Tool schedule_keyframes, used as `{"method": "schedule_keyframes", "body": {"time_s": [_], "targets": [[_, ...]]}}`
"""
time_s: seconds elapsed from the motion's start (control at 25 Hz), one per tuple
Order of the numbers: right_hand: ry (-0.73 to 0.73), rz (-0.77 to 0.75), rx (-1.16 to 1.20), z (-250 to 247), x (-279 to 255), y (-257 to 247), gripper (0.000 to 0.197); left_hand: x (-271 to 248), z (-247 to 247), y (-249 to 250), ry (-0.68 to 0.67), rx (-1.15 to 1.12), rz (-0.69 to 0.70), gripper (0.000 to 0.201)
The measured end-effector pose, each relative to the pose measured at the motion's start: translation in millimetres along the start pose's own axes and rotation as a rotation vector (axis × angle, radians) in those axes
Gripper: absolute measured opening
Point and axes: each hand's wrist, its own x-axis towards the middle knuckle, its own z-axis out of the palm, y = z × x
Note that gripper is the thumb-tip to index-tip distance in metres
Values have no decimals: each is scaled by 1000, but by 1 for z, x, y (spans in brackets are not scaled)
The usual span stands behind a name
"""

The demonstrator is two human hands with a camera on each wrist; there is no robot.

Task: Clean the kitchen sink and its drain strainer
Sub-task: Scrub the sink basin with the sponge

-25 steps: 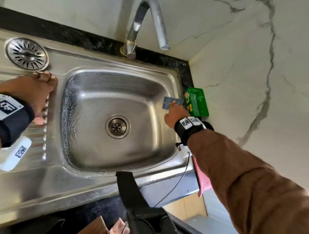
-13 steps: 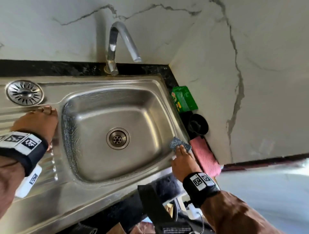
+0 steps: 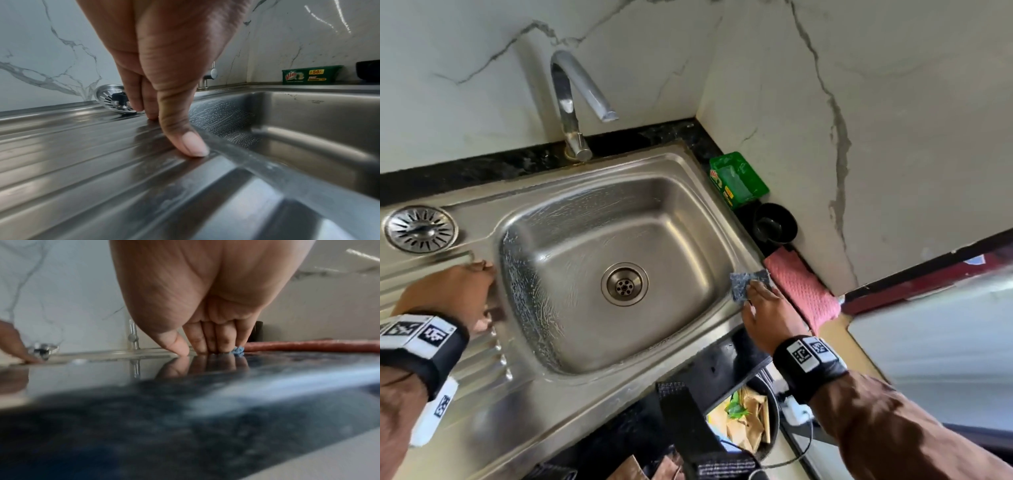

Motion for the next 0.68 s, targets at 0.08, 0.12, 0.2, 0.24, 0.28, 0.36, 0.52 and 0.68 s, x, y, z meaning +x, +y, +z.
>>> {"method": "schedule_keyframes", "body": {"time_s": [0.08, 0.12, 0.2, 0.24, 0.28, 0.36, 0.52, 0.68], "targets": [[40, -45, 31, -2, -11, -19, 38, -28, -14, -3, -4, 14, 10, 74], [72, -93, 68, -2, -14, -28, 31, -44, -23, -2, -1, -29, 22, 72], [117, -115, 118, -1, -21, -38, 16, -88, -58, 20, 105, -20, 95, 62], [138, -106, 138, -3, -25, -42, 11, -102, -74, 32, 158, -32, 160, 53], [124, -152, 158, 0, -26, -50, 9, -109, -81, 38, 165, -79, 173, 42], [-44, -333, 221, 13, -25, -79, 8, -118, -85, 40, 180, -106, 120, 31], [-274, -587, 273, 33, -21, -151, 18, -126, -82, 45, 195, -71, 88, 30], [-386, -583, 271, 38, -14, -210, 24, -117, -73, 43, 228, -106, 31, 30]]}}
